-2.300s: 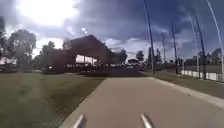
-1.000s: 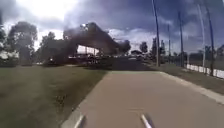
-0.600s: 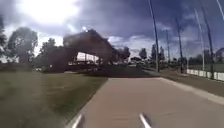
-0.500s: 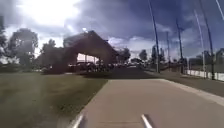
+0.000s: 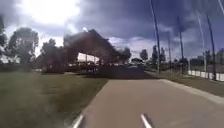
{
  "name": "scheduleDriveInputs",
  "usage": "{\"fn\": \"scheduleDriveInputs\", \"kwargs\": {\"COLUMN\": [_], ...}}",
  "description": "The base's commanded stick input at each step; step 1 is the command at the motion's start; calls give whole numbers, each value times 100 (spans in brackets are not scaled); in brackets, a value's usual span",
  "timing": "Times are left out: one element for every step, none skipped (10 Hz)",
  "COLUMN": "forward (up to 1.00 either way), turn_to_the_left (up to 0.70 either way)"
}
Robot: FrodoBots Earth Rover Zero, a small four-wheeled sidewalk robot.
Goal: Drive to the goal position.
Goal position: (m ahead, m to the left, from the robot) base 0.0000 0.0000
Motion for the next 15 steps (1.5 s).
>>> {"fn": "scheduleDriveInputs", "kwargs": {"forward": [-90,-80,-71,-61,-51,-41,-31,-22,-12,-2,0,0,0,0,0], "turn_to_the_left": [0,0,0,0,0,0,0,0,0,0,0,0,0,0,0]}}
